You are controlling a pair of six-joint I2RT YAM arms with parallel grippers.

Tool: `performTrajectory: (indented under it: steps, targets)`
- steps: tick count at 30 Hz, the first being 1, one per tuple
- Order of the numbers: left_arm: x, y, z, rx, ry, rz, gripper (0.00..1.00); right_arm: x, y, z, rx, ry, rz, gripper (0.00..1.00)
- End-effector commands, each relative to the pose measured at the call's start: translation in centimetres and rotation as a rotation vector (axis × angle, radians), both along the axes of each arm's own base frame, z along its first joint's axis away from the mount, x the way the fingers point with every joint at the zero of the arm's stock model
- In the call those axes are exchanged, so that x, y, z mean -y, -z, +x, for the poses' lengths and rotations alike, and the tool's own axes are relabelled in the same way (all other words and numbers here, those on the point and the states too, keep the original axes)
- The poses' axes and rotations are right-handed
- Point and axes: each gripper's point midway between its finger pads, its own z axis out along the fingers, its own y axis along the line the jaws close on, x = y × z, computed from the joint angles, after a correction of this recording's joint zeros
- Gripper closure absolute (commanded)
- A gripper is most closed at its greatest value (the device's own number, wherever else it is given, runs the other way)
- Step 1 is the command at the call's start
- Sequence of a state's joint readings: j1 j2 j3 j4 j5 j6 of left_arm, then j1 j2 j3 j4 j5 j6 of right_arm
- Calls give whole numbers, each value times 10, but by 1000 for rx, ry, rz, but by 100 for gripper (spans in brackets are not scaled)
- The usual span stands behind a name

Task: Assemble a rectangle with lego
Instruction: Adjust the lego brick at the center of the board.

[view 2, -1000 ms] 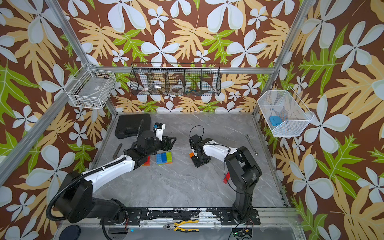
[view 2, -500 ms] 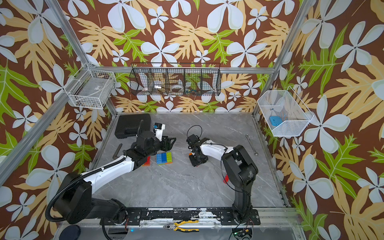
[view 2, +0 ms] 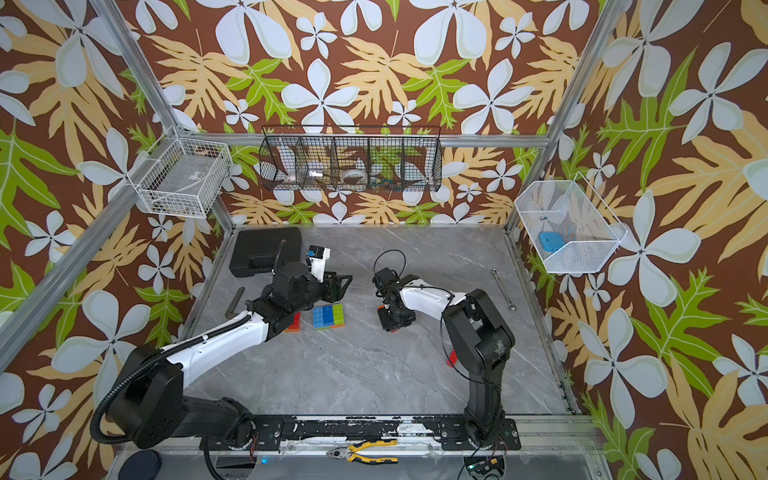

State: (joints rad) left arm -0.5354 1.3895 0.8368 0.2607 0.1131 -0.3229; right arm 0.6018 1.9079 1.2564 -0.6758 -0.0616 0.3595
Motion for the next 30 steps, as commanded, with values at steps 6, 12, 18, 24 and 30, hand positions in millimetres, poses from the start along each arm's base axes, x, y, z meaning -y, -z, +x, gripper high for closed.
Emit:
performTrajectory:
  steps: [6, 12, 18, 24, 30]
  targets:
    - [2, -8, 1, 28, 4, -20, 34, -2, 0, -4, -23, 12, 7, 65]
    - [2, -8, 1, 26, 6, -21, 34, -7, -2, -5, -26, 8, 15, 65]
    - [2, -8, 1, 27, 8, -21, 34, -7, 0, -5, -28, 7, 13, 66]
    - [2, -9, 0, 28, 10, -22, 34, -3, 4, -5, -31, -1, -14, 66]
    - [3, -8, 0, 27, 12, -22, 34, 0, 4, -6, -32, -5, -27, 67]
